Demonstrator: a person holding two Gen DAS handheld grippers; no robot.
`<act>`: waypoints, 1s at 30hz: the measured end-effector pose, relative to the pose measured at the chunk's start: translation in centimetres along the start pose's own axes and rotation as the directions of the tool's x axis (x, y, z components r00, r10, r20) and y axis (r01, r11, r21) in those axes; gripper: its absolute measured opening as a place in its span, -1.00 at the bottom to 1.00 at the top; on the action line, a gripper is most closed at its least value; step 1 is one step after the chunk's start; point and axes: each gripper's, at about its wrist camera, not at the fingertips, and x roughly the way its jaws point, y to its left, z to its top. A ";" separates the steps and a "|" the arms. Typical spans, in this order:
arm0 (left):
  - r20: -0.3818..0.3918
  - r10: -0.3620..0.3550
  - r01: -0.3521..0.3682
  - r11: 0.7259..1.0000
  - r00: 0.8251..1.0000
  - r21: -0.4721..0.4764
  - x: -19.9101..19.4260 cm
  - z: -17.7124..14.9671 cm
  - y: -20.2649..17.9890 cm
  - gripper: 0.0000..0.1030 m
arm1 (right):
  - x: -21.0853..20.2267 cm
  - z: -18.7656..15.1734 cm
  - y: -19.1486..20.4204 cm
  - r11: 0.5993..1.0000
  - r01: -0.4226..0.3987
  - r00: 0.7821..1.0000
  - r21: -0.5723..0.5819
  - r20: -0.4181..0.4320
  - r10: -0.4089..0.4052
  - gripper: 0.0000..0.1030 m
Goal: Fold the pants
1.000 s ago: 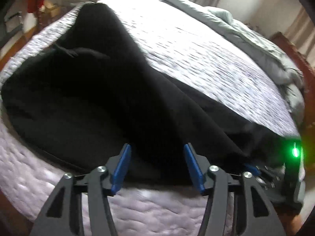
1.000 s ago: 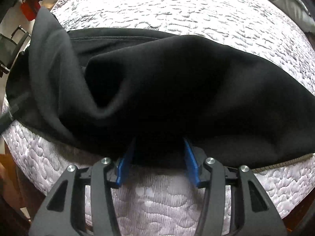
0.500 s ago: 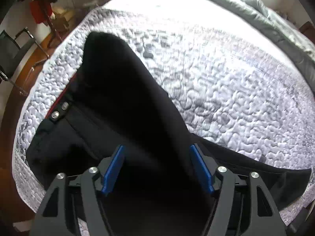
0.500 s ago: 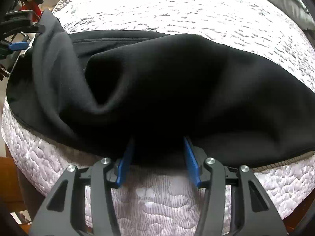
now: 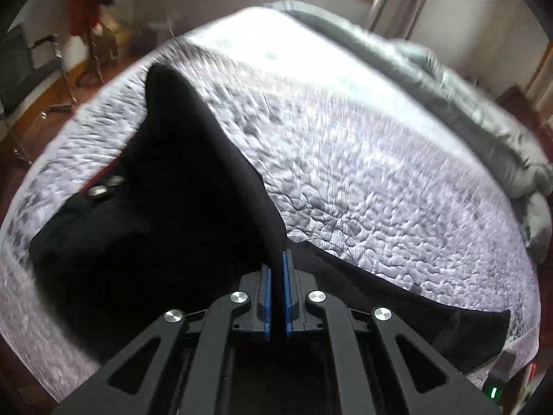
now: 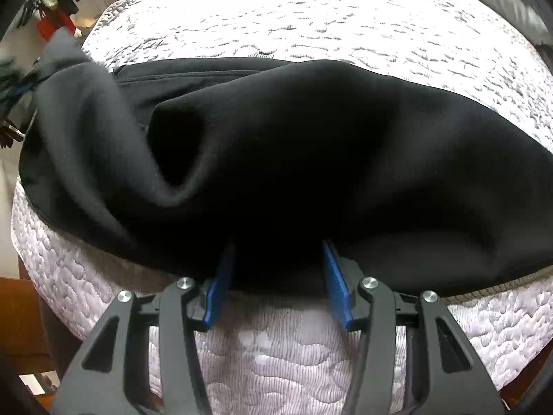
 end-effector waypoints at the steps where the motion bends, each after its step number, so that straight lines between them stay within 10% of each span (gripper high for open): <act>1: 0.031 0.009 -0.009 1.000 0.999 0.014 -1.0 -1.3 0.5 -0.90 | 0.0 0.0 -0.3 1.000 -0.008 1.000 0.003 -0.002 0.008 -0.02; 10: 0.053 0.011 -0.006 0.994 0.999 -0.108 -2.1 -10.0 5.4 -0.86 | -0.6 0.5 -1.1 1.000 0.008 1.000 -0.006 -0.012 -0.008 -0.02; 15: 0.035 -0.041 0.047 0.975 0.999 -0.219 -1.4 -9.0 8.0 0.01 | -0.8 1.0 -1.4 1.000 0.006 1.000 -0.004 -0.023 -0.006 -0.01; 27: -0.074 -0.166 0.125 0.912 0.983 -0.390 2.0 -4.2 13.5 0.03 | -0.3 1.1 -0.4 1.000 0.020 1.000 -0.013 -0.020 -0.020 0.03; 30: -0.084 -0.190 0.133 0.883 0.978 -0.449 3.1 -3.7 14.5 -0.29 | -0.3 1.2 -0.4 1.000 0.023 0.999 -0.015 -0.023 -0.023 0.04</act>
